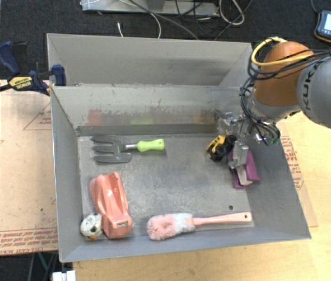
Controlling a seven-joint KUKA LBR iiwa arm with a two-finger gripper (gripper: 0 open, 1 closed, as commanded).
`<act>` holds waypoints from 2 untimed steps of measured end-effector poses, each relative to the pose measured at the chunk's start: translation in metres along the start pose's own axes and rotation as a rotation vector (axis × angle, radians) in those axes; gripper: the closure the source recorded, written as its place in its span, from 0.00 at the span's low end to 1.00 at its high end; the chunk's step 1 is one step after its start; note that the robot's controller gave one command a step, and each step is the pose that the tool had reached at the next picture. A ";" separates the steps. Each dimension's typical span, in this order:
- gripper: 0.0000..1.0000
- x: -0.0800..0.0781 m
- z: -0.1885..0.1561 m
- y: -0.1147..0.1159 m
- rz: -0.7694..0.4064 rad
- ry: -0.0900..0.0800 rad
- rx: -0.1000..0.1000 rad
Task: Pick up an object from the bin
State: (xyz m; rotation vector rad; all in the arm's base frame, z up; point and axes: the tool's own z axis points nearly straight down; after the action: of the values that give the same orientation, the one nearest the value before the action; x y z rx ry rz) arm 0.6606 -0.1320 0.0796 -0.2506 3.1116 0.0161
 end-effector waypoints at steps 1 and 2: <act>0.00 -0.002 0.004 0.009 -0.075 -0.004 0.010; 1.00 -0.005 -0.006 0.001 -0.004 -0.017 0.003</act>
Offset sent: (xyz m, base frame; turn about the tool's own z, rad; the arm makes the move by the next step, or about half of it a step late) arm -0.0001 0.0004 -0.0002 -0.0042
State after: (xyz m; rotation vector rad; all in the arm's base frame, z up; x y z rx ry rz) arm 0.6654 -0.1304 0.0854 -0.2559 3.0939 0.0140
